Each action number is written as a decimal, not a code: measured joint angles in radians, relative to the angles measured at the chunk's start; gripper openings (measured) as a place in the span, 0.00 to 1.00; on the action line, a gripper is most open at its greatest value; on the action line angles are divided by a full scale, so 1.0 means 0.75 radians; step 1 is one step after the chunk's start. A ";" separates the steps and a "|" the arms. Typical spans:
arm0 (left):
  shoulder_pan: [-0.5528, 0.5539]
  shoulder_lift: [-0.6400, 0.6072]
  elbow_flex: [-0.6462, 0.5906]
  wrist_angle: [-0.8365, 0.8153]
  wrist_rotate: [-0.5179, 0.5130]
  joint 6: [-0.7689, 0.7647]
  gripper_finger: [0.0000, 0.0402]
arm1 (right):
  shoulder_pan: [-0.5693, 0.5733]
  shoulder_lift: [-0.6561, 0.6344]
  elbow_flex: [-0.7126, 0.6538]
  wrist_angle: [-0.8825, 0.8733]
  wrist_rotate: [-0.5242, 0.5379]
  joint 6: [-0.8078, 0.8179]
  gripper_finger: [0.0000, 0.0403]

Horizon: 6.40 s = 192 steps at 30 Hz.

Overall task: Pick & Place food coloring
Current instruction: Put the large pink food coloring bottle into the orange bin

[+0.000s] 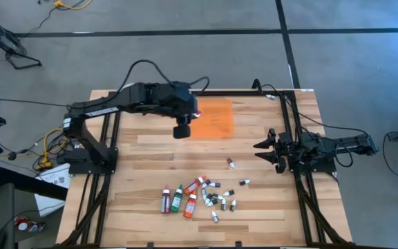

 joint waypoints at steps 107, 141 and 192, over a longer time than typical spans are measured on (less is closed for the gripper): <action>0.676 0.154 -1.344 2.162 0.610 -0.089 0.29 | -0.001 0.000 -0.002 0.001 0.006 0.032 0.43; 0.566 0.280 -1.344 2.332 0.141 -0.142 0.29 | 0.000 0.001 -0.002 0.000 0.006 0.033 0.43; 0.446 0.279 -1.344 2.146 -0.297 -0.419 0.29 | 0.000 0.001 -0.003 0.001 0.007 0.035 0.43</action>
